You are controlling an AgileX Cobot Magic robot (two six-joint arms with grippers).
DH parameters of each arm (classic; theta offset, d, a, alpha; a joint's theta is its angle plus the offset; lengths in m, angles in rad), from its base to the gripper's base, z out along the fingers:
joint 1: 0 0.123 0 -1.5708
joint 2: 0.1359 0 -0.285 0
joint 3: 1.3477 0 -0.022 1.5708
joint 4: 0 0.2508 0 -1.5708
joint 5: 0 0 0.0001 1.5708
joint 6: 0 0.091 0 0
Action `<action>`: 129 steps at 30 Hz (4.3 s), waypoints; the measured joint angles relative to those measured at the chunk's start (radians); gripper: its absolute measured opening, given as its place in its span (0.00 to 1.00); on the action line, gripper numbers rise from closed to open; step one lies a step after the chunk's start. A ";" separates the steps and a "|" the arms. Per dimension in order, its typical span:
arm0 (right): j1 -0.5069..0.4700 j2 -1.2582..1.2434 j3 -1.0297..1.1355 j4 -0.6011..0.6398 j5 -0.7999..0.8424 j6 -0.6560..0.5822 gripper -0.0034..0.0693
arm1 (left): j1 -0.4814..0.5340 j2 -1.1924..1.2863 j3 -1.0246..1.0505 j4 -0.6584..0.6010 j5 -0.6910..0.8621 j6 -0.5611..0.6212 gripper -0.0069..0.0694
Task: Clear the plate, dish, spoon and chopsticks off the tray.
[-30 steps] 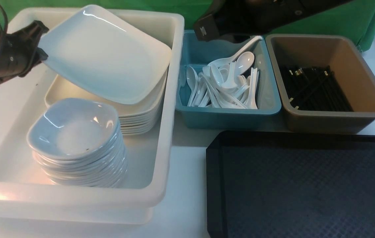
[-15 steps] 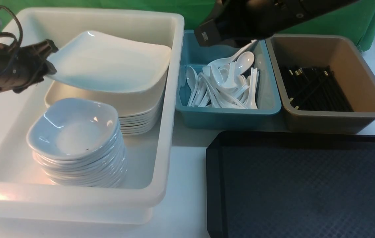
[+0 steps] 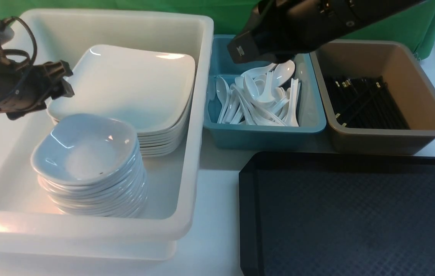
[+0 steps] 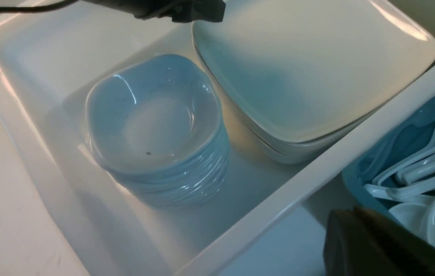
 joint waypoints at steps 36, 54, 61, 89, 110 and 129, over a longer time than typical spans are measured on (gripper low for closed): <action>0.000 -0.762 0.552 -0.544 -0.504 0.490 0.09 | -0.328 -0.763 0.207 0.030 0.414 0.349 0.09; 0.000 -1.364 1.145 -0.645 -0.667 0.665 0.09 | -0.371 -1.285 0.648 -0.030 0.277 0.333 0.09; 0.000 -1.382 1.146 -0.646 -0.674 0.677 0.11 | -0.371 -1.353 0.660 -0.033 0.276 0.312 0.09; 0.000 -1.382 1.146 -0.646 -0.674 0.677 0.13 | -0.371 -1.353 0.660 0.045 0.259 0.312 0.10; 0.000 -1.382 1.146 -0.646 -0.674 0.677 0.13 | -0.118 -1.679 0.993 0.371 -0.053 -0.083 0.10; 0.000 -1.382 1.147 -0.646 -0.674 0.677 0.20 | -0.022 -1.694 1.139 0.404 -0.097 -0.082 0.10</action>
